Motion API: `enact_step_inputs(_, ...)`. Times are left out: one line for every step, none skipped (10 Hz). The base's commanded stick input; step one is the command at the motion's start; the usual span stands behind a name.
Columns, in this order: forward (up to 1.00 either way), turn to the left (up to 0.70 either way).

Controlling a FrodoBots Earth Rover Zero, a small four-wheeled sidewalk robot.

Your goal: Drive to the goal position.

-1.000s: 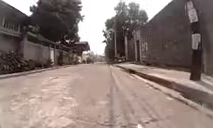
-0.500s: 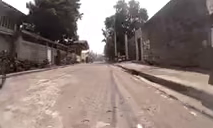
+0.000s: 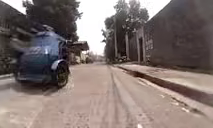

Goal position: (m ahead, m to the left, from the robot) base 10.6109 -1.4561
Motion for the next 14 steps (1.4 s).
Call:
enact_step_inputs(1.0, 0.0)
enact_step_inputs(1.0, 0.0)
enact_step_inputs(1.0, 0.0)
enact_step_inputs(1.0, 0.0)
enact_step_inputs(1.0, 0.0)
enact_step_inputs(1.0, 0.0)
enact_step_inputs(1.0, 0.0)
enact_step_inputs(1.0, 0.0)
enact_step_inputs(1.0, 0.0)
enact_step_inputs(1.0, 0.0)
enact_step_inputs(1.0, 0.0)
enact_step_inputs(1.0, 0.0)
enact_step_inputs(1.0, 0.0)
enact_step_inputs(1.0, 0.0)
